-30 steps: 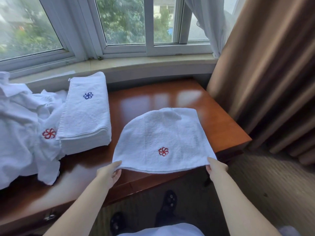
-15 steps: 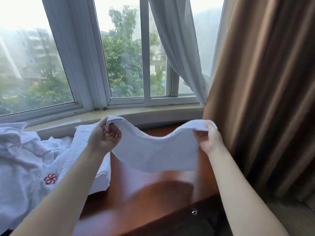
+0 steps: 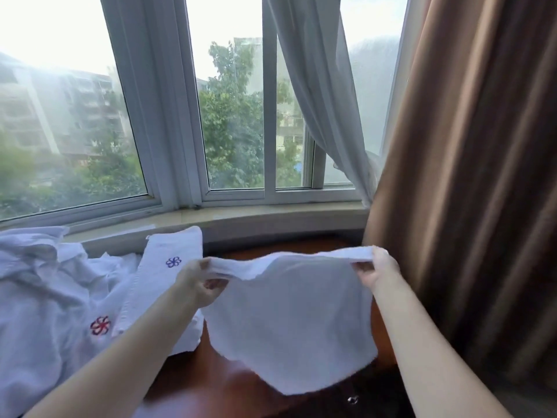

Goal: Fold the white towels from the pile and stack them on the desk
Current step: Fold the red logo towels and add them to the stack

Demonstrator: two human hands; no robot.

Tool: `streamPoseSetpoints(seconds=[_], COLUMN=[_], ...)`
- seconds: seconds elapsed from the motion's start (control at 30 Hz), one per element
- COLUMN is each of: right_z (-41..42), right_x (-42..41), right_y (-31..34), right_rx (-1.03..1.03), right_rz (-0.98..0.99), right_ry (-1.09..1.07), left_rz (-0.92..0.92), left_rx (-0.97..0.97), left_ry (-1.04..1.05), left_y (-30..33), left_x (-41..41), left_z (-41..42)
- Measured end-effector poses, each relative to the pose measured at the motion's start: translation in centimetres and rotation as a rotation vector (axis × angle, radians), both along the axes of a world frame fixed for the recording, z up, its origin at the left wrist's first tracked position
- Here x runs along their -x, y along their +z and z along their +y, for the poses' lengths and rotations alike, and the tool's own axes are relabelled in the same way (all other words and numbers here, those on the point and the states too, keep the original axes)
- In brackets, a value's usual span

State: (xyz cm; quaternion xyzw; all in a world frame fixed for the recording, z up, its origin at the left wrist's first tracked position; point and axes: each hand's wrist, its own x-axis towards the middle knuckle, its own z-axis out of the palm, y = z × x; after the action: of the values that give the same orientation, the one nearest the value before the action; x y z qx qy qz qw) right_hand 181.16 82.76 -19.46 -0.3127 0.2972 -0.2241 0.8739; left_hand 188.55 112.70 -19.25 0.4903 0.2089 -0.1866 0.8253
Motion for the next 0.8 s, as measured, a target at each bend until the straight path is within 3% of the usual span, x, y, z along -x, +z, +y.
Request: streamPoseSetpoints(seconds=[0.1, 0.2, 0.27, 0.43, 0.53, 0.6, 0.7, 0.8], right_z=[0.8, 0.8, -0.4, -4.1, -4.6, -4.1, -2.1, -1.2], right_x=[-1.5, -4.1, -6.1, -10.4, -11.2, -10.5, -7.5, -4.0], right_y=[-1.7, -0.5, 1.7, 4.3, 0.2, -5.8, -15.8, -21.2], right_rx=[0.002, 0.095, 0.153, 0.206, 0.126, 0.071, -0.071, -0.018], right_rz=[0.078, -0.073, -0.201, -0.312, -0.272, -0.117, 0.346, 0.649], right_ry=[0.065, 0.028, -0.056, -0.019, -0.03, -0.087, -0.132, -0.076], left_rz=[-0.054, -0.177, -0.317, -0.357, -0.25, -0.03, 0.305, 0.435], left_rx=[-0.049, 0.192, 0.206, 0.196, 0.097, -0.066, -0.181, -0.362], left_ry=[-0.032, -0.023, 0.045, 0.193, 0.323, 0.404, 0.362, 0.201], left_y=[-1.2, 1.2, 3.2, 4.2, -1.0, -7.8, -17.3, -22.4], left_x=[-0.6, -3.3, -6.0, -11.4, -11.4, -9.1, -3.5, -0.1], left_z=[-1.6, -2.4, -2.7, -2.2, -3.2, -4.1, -4.4, -2.9])
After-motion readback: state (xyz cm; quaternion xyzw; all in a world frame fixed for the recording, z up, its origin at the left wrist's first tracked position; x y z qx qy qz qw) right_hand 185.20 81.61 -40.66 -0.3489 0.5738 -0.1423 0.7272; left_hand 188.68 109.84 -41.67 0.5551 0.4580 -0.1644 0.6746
